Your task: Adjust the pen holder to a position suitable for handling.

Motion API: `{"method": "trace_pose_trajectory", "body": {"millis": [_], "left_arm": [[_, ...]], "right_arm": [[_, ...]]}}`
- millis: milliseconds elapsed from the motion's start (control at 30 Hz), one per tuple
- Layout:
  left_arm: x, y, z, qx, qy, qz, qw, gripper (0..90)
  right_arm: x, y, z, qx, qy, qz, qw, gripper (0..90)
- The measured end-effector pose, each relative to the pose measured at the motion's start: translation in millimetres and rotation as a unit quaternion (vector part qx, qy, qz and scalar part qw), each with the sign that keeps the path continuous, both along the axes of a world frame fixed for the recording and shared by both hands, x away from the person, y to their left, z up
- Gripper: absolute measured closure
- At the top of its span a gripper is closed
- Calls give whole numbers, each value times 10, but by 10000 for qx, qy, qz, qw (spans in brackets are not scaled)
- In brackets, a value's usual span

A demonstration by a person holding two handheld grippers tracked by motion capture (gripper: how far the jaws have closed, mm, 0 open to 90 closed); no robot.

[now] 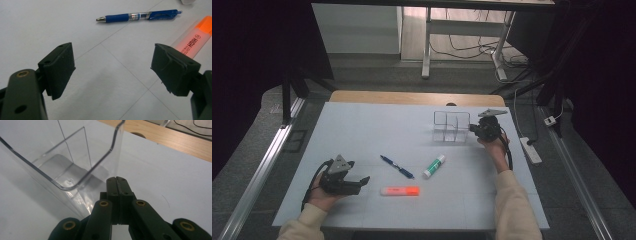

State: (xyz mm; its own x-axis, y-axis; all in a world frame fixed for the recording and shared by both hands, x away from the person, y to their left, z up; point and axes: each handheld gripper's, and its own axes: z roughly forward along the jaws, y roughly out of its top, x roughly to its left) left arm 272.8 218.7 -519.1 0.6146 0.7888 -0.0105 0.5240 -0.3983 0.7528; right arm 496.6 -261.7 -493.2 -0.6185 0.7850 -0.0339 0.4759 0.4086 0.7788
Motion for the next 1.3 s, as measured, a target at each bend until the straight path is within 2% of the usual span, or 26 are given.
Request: {"method": "trace_pose_trajectory", "body": {"millis": [533, 967, 1300], "left_arm": [[-19, -1, 6, 50, -20, 7, 10000, 189], [-12, 3, -5, 81, 9, 13, 10000, 189], [-16, 8, -7, 97, 22, 18, 9999, 189]], "right_arm": [[-11, 62, -4, -149, -107, 115, 9998, 889], [-39, 270, -30, -236, -178, 263, 9992, 889], [-94, 496, -26, -252, -171, 574, 9979, 889]]}}
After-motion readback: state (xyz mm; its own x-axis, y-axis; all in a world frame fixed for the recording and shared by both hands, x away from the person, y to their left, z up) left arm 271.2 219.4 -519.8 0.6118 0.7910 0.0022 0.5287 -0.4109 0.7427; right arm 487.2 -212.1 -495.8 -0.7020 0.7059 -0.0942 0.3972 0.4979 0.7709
